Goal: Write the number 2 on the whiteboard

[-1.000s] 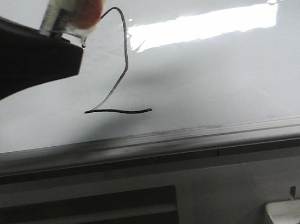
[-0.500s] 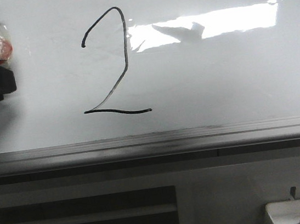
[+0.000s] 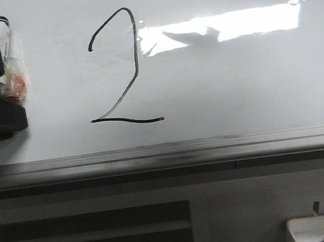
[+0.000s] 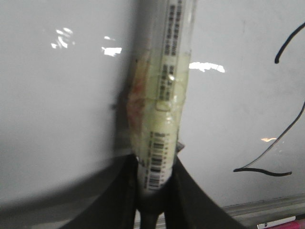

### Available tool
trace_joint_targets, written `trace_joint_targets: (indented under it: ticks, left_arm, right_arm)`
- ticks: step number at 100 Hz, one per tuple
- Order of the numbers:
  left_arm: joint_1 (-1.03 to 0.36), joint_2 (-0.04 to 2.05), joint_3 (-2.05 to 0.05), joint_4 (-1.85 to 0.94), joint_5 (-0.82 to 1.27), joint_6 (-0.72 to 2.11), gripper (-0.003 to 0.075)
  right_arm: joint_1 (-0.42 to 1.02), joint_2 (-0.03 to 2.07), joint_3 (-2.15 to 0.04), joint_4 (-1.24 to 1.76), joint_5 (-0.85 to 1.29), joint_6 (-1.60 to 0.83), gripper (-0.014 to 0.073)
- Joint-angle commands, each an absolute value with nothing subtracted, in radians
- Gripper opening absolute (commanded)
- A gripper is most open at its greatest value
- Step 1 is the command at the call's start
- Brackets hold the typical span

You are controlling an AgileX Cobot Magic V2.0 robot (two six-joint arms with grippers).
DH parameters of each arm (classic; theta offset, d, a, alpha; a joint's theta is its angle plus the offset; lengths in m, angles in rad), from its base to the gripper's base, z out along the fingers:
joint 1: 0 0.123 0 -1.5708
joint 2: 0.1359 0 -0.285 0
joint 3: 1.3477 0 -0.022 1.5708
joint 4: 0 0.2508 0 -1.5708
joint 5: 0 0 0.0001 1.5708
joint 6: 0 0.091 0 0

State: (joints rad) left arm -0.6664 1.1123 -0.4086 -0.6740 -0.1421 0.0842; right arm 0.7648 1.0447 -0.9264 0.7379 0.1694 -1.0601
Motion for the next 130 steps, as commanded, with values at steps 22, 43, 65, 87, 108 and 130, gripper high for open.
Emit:
trace_joint_targets:
  ticks: [22,43,65,87,108,130]
  left_arm:
    - [-0.663,1.112,-0.441,-0.674,-0.220,0.075,0.0395]
    - [-0.663,1.112,-0.441,-0.674,-0.218,0.075,0.0429]
    - [-0.663,1.044,-0.441,-0.643,-0.193,0.075,0.0426]
    - [-0.663,0.891,-0.441,-0.602,-0.169,0.077,0.0031]
    - [-0.663,0.716,-0.433,-0.358,-0.157,0.079,-0.0020]
    - [-0.663,0.528,-0.354,-0.169,-0.166,0.079,-0.0020]
  right_arm:
    - [0.764,1.025,-0.961,0.752,0.151,-1.068,0.0566]
    - [0.764,1.025,-0.961,0.752,0.152,-1.068,0.0566]
    - [0.764,1.025,-0.961,0.752,0.158,-1.068,0.0565]
    - [0.724,0.969,-0.953,0.752,0.201,-0.975,0.0251]
    - [0.690,0.813,-0.843,0.759,0.202,-0.957,-0.0057]
    - [0.690,0.494,-0.577,0.747,0.169,-0.959,-0.0057]
